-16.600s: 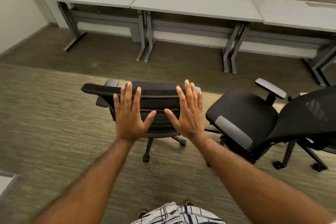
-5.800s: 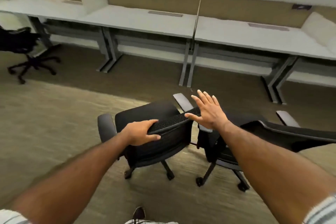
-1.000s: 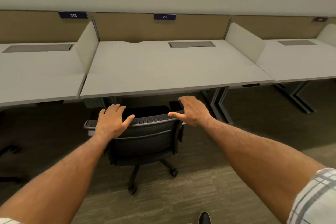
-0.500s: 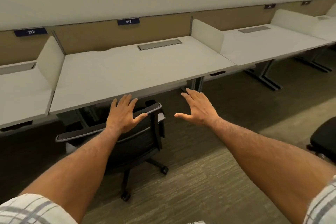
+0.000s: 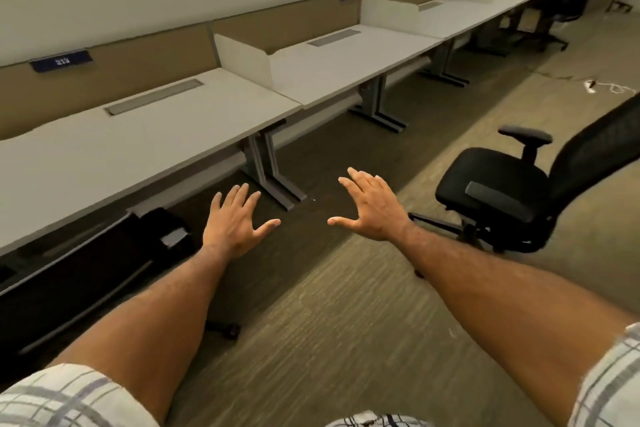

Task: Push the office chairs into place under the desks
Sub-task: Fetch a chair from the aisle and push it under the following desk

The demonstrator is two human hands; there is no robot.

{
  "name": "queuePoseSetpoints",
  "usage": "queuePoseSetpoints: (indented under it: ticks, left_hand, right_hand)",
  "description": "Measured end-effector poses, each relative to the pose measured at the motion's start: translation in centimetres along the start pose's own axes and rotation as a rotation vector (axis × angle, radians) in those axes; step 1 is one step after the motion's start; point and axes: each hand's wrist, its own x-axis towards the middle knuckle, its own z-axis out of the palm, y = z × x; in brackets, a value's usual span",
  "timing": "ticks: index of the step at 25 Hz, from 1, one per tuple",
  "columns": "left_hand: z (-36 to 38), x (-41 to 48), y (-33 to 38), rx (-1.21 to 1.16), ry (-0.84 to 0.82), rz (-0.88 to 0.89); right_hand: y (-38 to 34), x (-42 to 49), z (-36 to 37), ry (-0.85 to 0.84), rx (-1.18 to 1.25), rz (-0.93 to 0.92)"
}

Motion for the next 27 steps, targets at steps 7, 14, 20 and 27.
queuePoseSetpoints:
  ticks: [7, 14, 20, 27]
  left_hand:
    - [-3.0, 7.6, 21.2, -0.029, 0.071, 0.321]
    - [-4.4, 17.5, 42.8, -0.068, 0.141, 0.645]
    - [-3.4, 25.0, 61.6, -0.129, 0.117, 0.808]
    - [-5.4, 30.7, 79.0, -0.193, 0.094, 0.959]
  right_hand:
    - [17.9, -12.2, -3.0, 0.049, -0.043, 0.304]
    - [33.3, -21.3, -5.3, 0.134, -0.041, 0.614]
    - [47.1, -27.1, -6.2, 0.079, -0.095, 0.794]
    - [60.7, -32.1, -8.9, 0.097, -0.100, 0.927]
